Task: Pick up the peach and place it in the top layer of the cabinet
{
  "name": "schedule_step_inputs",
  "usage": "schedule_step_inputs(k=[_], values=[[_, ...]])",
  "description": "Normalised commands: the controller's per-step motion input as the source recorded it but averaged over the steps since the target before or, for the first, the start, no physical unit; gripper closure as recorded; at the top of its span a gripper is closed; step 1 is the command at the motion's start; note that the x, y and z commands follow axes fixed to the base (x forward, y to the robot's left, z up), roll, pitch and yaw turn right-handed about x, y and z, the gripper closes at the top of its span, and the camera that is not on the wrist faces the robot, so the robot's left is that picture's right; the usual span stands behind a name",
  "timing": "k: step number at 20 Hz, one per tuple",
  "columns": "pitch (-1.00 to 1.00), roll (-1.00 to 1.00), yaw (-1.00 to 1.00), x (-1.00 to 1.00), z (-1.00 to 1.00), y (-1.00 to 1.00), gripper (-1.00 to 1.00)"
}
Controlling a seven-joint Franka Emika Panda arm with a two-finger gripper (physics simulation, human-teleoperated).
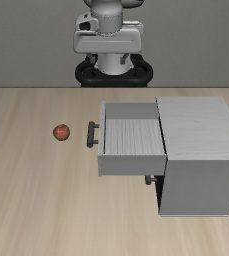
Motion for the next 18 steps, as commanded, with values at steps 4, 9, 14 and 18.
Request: schedule_step_inputs(k=[4,9,14,18], values=[[0.0,0.0,0.0,0.0,0.0,-1.0,-1.0],[0.0,0.0,0.0,0.0,0.0,-1.0,-1.0],[0.0,0.0,0.0,0.2,0.0,-0.8,-1.0],[0.0,0.0,0.0,0.5,-0.25,0.25,-1.0]])
